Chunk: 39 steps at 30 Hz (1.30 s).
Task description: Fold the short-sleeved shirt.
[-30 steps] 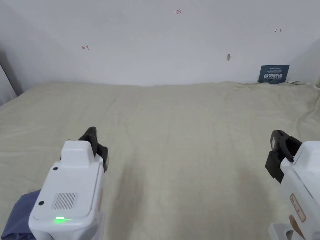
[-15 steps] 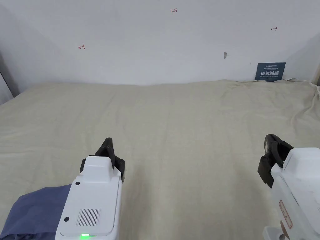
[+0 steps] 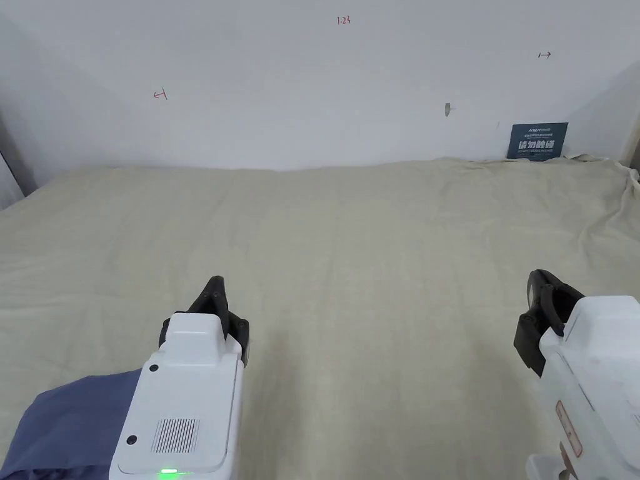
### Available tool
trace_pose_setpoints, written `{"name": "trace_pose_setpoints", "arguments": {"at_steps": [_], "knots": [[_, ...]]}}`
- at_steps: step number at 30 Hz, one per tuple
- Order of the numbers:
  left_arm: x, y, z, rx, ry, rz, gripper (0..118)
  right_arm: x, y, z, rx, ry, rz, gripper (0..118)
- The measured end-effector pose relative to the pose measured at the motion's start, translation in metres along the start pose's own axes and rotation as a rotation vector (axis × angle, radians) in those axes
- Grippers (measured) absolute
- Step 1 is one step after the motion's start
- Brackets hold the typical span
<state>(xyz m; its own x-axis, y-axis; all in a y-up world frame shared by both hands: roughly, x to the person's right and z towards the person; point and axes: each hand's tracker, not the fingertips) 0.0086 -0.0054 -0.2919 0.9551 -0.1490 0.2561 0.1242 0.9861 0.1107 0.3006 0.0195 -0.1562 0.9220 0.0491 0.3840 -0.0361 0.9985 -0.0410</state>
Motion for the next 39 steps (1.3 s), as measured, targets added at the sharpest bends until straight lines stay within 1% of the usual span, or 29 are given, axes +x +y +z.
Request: {"name": "trace_pose_setpoints", "arguments": {"at_steps": [39], "knots": [[-0.0039,-0.0041,0.0000,-0.022,0.000,0.012,0,-0.0011,0.0023,0.0032,-0.002,-0.003,0.024,1]]}}
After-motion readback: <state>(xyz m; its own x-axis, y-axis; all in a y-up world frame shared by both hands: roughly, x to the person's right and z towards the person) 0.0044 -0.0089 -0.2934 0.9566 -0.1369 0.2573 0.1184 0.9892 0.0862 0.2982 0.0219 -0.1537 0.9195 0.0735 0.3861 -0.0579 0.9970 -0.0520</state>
